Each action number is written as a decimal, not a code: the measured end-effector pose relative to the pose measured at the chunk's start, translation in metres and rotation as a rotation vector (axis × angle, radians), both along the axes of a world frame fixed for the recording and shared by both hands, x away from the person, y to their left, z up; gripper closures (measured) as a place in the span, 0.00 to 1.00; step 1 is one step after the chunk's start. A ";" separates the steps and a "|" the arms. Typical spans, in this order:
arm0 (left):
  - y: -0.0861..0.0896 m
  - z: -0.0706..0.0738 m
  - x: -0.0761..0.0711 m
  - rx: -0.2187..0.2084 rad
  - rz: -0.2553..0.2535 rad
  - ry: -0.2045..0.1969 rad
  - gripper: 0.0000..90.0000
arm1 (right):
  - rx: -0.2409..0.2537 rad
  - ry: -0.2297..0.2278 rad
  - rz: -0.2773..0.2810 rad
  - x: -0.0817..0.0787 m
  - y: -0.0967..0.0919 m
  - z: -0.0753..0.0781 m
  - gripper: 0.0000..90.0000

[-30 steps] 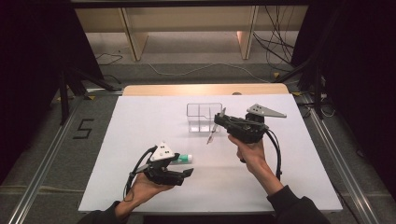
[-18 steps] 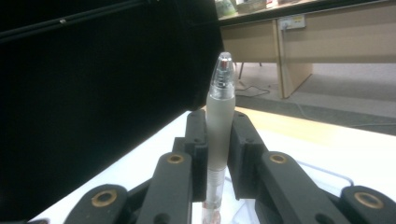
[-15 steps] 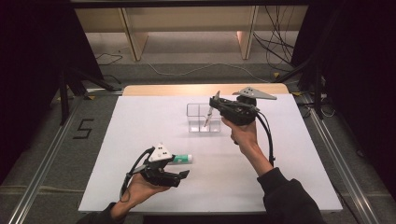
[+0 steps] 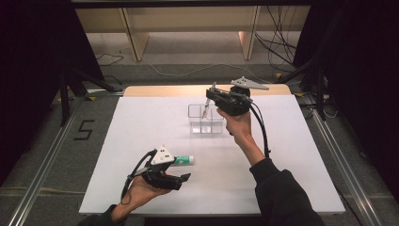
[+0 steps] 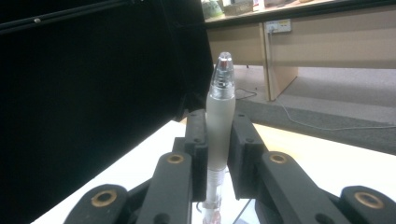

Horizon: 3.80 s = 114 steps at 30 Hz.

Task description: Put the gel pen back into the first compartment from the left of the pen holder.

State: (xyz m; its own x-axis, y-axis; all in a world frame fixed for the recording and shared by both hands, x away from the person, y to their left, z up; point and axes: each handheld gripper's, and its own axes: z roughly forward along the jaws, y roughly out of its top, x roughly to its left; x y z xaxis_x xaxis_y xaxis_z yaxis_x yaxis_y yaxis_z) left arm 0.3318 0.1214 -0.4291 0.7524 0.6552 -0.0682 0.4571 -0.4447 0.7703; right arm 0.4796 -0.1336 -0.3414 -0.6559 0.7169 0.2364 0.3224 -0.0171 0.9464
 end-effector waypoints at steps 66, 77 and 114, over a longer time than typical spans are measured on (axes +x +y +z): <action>0.004 0.003 0.002 -0.003 0.012 -0.015 0.25 | -0.152 0.026 -0.059 0.035 0.044 -0.015 0.31; 0.007 0.004 0.004 -0.009 0.034 -0.022 0.25 | -0.154 0.008 -0.017 0.013 0.025 0.003 0.28; 0.038 0.011 0.023 0.018 0.112 -0.017 0.25 | -0.203 0.032 0.068 -0.076 -0.052 -0.040 0.25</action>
